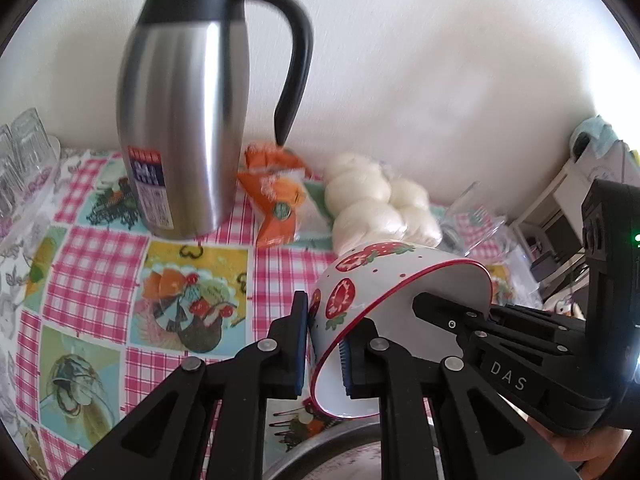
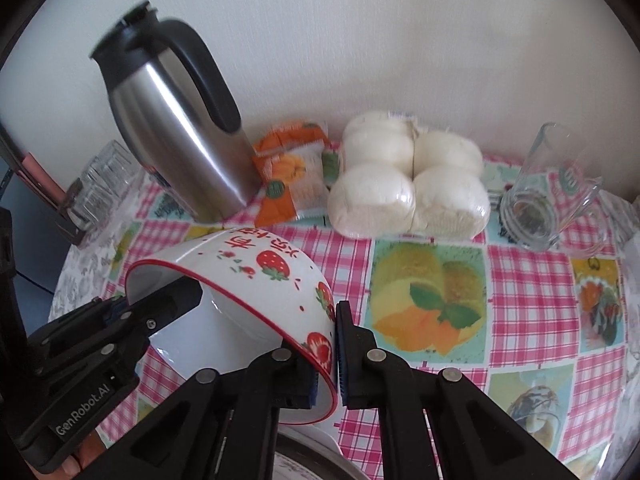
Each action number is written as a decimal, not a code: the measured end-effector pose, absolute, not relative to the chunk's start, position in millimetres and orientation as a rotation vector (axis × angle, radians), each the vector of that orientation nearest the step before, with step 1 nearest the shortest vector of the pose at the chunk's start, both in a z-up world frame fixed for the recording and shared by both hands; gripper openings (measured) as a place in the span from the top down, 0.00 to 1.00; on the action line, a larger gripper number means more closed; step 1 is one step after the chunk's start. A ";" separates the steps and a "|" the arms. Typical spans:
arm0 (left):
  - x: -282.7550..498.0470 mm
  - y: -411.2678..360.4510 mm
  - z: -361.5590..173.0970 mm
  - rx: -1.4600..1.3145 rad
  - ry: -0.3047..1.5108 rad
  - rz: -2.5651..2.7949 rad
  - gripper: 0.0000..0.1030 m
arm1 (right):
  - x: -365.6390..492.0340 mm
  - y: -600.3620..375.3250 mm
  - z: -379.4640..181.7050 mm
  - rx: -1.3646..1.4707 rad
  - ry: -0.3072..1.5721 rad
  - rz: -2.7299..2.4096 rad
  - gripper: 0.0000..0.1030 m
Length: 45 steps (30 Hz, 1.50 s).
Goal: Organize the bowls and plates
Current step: 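Carry the strawberry bowl over the basin with both grippers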
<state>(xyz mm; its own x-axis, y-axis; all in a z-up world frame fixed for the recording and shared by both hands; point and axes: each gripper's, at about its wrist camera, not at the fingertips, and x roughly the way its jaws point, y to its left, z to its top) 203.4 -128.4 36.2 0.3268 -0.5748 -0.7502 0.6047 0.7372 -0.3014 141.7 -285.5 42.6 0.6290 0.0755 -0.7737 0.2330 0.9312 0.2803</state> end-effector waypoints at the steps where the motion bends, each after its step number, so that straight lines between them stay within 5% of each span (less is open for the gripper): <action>1: 200.8 -127.5 42.2 0.035 0.954 -0.773 0.86 | 137.7 -285.5 48.1 0.377 0.880 -0.091 0.92; 26: 104.2 -77.0 127.7 0.036 0.900 -0.796 0.86 | 24.7 -251.9 126.1 0.389 0.821 -0.095 0.92; 45: 67.5 -37.1 92.1 -0.040 1.035 -0.775 0.85 | -20.3 -217.5 97.6 0.395 0.936 -0.091 0.92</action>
